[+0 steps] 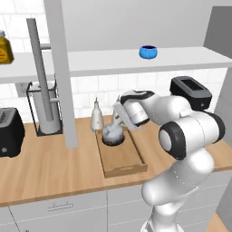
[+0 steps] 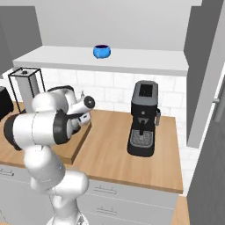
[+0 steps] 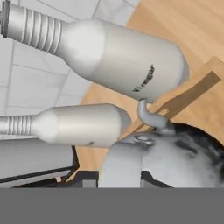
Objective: Pick the kettle from the counter and place it on the tray. Then pick the mug from the cabinet and place it on the tray. Then close the cabinet doors.
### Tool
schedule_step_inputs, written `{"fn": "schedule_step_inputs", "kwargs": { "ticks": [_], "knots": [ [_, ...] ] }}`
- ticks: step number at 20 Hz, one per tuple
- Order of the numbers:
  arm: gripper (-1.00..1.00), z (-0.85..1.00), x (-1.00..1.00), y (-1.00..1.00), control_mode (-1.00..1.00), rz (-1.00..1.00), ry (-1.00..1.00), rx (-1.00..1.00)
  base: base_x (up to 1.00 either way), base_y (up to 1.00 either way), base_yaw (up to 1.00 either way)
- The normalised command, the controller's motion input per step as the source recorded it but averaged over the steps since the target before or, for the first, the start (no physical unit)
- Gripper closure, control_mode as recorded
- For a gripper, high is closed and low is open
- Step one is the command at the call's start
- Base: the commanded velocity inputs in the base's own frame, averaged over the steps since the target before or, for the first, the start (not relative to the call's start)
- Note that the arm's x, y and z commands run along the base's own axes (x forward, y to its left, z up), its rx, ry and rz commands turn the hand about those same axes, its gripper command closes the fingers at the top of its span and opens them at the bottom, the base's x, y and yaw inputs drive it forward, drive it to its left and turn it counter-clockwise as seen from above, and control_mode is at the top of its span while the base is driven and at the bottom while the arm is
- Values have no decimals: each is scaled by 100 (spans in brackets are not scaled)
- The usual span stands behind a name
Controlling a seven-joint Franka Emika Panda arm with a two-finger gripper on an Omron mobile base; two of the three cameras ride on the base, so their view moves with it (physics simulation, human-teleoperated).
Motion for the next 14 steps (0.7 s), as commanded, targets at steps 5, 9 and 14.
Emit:
{"fn": "schedule_step_inputs", "kwargs": {
  "ticks": [5, 9, 14],
  "knots": [
    [100, -27, 46, -6, -100, 0, 0, 3, 0, 0, 0],
    [100, -16, 10, -3, -100, 0, 0, 0, 0, 0, 0],
    [-100, -21, -92, -7, -100, 0, 0, 0, 0, 0, 0]
  ]
}}
